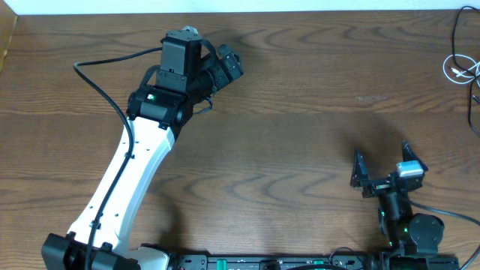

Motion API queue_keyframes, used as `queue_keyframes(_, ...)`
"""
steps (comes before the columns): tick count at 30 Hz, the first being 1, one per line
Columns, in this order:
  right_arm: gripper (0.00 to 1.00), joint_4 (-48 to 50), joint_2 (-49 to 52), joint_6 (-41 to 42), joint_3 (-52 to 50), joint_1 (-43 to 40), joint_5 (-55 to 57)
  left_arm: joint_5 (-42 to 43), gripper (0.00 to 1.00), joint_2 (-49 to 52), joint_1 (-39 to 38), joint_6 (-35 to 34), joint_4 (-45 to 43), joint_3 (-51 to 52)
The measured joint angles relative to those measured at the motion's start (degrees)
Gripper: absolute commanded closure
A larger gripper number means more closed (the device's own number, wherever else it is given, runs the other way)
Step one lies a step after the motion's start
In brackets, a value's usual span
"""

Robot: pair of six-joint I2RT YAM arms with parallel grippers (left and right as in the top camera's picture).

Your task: Untangle cables

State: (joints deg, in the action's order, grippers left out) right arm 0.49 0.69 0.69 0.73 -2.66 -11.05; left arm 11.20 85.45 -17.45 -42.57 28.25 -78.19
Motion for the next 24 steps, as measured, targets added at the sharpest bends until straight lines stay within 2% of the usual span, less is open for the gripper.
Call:
queue_keyframes(3, 0.01, -3.72, 0.11, 0.17, -0.33, 0.0, 0.07, 0.0, 0.02, 0.0, 0.0, 0.0, 0.0, 0.0)
queue_keyframes(24, 0.01, -3.67, 0.22, 0.2, -0.33, 0.0, 0.02, 0.0, 0.02, 0.0, 0.0, 0.0, 0.02, 0.0)
